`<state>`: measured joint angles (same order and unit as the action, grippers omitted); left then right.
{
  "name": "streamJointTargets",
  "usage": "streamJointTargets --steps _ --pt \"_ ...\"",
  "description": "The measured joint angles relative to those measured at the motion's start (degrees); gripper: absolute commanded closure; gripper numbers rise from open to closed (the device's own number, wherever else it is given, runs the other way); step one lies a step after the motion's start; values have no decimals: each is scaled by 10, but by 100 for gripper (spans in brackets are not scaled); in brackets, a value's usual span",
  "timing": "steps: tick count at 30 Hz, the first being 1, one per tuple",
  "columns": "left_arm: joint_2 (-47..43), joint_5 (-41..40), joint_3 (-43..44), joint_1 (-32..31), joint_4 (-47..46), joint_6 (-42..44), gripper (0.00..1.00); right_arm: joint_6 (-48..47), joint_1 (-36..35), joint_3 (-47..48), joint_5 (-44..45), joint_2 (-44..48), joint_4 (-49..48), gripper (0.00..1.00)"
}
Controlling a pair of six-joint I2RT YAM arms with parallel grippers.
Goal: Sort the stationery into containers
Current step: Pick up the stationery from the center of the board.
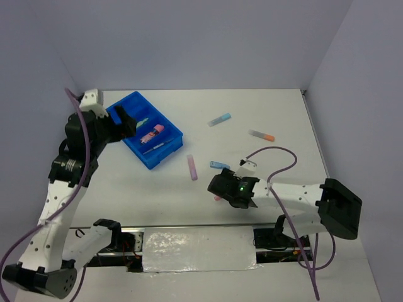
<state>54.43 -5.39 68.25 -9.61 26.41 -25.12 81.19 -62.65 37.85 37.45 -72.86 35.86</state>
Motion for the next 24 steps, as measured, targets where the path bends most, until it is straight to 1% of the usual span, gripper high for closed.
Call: streamJointTargets --steps 4,7,8,9,11,13,14,15,16,18,19,21,22,24 --pt "-54 29 -103 0 20 22 1 62 -7 43 9 -65 17 19" --pt "-66 62 -178 0 29 26 1 100 -10 78 12 -127 42 23" --pt "-66 71 -190 0 37 26 1 116 -13 93 13 -152 54 27" --pt "-65 78 -199 0 43 27 1 129 -16 105 13 -174 64 28" --pt "-67 85 -201 0 47 27 1 154 -25 126 12 -212 88 32" --pt "-76 90 -201 -3 43 27 1 168 -36 139 21 -231 108 36" --pt "-83 92 -201 -3 41 27 1 171 -40 140 24 -234 112 43" --pt "-90 93 -201 -4 40 27 1 172 -42 139 26 -236 114 47" --pt "-95 94 -201 -5 38 27 1 172 -43 137 26 -236 115 57" --pt "-106 94 -201 -8 34 27 1 165 -43 125 29 -229 111 66" --pt "-110 94 -201 -10 34 27 1 163 -43 116 31 -222 106 75" --pt "-115 94 -201 -13 32 27 1 154 -43 103 32 -209 90 83" --pt "-115 94 -201 -14 32 27 1 140 -43 95 32 -201 76 100" --pt "-115 100 -201 -16 32 27 1 103 -43 74 32 -181 34 100"
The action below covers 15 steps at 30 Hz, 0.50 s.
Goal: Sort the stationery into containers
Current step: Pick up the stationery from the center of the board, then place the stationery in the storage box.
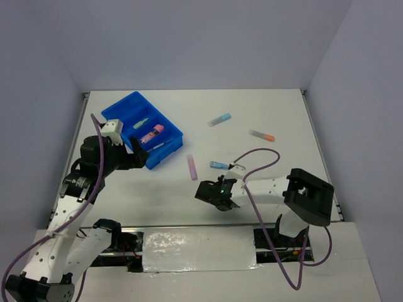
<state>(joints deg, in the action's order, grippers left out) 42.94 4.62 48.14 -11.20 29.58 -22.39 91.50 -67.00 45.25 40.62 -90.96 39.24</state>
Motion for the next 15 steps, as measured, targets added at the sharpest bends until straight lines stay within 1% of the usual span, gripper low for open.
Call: streamJointTargets --steps 3,5,7,10,13,15 --pt "0 35 -6 0 -9 -3 1 -87 1 -30 -12 33 -82 100" --pt "1 87 -21 -1 -28 -13 1 -160 1 -48 -31 55 -147 100" --pt "0 150 -53 -2 -70 -43 1 -235 0 -66 -46 89 -214 100" --pt "-1 230 -118 -12 -151 -115 2 -337 0 -94 -65 169 -299 100" --pt "2 259 -165 -61 -224 -196 2 -431 0 -101 -90 237 -377 100" --pt "12 257 -166 -106 -260 -233 4 -474 0 -95 -103 256 -411 100"
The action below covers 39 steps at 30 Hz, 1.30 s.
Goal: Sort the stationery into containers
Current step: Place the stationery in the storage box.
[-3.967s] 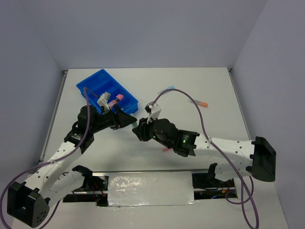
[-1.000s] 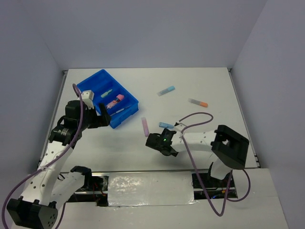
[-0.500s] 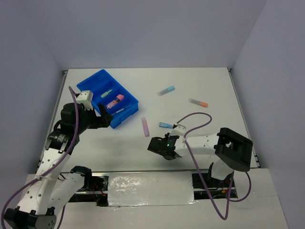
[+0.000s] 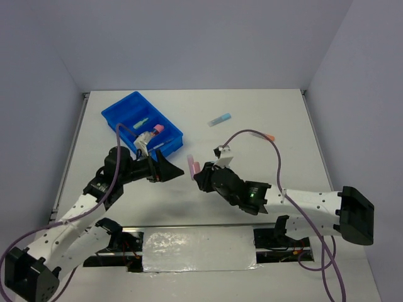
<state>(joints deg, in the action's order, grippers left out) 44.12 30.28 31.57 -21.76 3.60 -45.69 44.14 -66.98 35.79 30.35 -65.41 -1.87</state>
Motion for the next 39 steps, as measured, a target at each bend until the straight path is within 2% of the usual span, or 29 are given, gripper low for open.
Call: streamJointTargets --steps 4,6,7,9,11,14,17,18,21,22,23,24,26,28,30,34,39 --pt "51 -38 38 -90 -42 -47 11 -65 -1 36 -14 -1 -16 100" --pt "72 -60 52 -111 -53 -61 17 -87 -4 41 -24 2 -34 100" --pt "81 -71 57 -116 -56 -70 22 -96 -6 42 -30 4 -41 100" --pt "93 -88 60 -121 -59 -77 21 -109 -9 42 -35 9 -48 100" --pt "106 -106 61 -123 -59 -87 27 -120 -11 42 -43 14 -59 100" --pt "121 -122 61 -125 -58 -89 27 -131 -14 42 -48 22 -73 100" --pt "128 -128 62 -125 -61 -100 52 -139 -14 42 -53 23 -80 100" --pt "128 -124 62 -126 -68 -100 69 -141 -14 42 -56 21 -79 100" --pt "129 -120 71 -133 -79 -102 100 -147 -14 42 -57 16 -84 99" --pt "130 -120 73 -132 -81 -100 100 -149 -14 43 -56 14 -89 94" --pt "132 -121 76 -132 -79 -97 100 -151 -14 43 -55 13 -91 82" --pt "136 -122 80 -132 -75 -90 100 -153 -13 43 -54 11 -93 44" --pt "151 -143 112 -133 -37 -54 100 -149 -10 43 -55 8 -95 33" --pt "178 -201 170 -132 18 1 100 -150 -9 43 -56 8 -92 32" --pt "222 -313 255 -132 87 58 100 -149 -7 42 -52 16 -75 32" --pt "318 -515 372 -106 126 206 100 -144 -5 24 -35 72 -25 32" --pt "459 -615 428 -21 98 387 100 -130 -5 -20 -29 195 34 32"
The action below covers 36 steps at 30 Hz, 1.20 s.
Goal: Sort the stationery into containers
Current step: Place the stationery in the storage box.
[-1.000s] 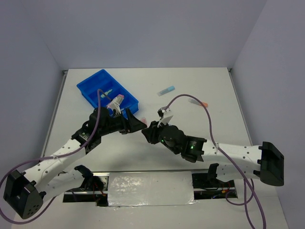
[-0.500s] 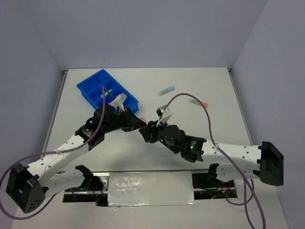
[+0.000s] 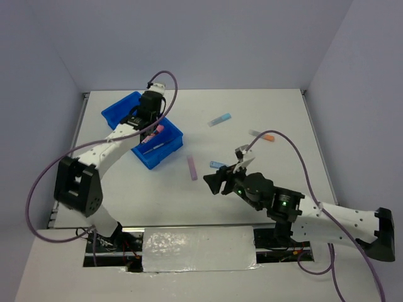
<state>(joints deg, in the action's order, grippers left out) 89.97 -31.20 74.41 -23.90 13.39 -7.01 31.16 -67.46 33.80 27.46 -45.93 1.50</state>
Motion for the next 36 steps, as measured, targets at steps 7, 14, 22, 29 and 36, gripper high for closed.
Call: streamJointTargets --steps 7,14,22,29,36 --pt "156 -17 51 73 -97 245 78 27 -2 -74 -25 191 94 32" --pt "176 9 58 94 -164 324 58 22 -3 -73 -29 296 175 31" --pt "242 20 69 106 -194 321 45 -3 -3 -25 -29 292 213 31" --pt "247 19 67 114 -189 294 2 -14 -3 -24 -30 257 213 31" --pt "113 81 65 110 -144 185 1 -21 -3 -14 -30 226 209 31"
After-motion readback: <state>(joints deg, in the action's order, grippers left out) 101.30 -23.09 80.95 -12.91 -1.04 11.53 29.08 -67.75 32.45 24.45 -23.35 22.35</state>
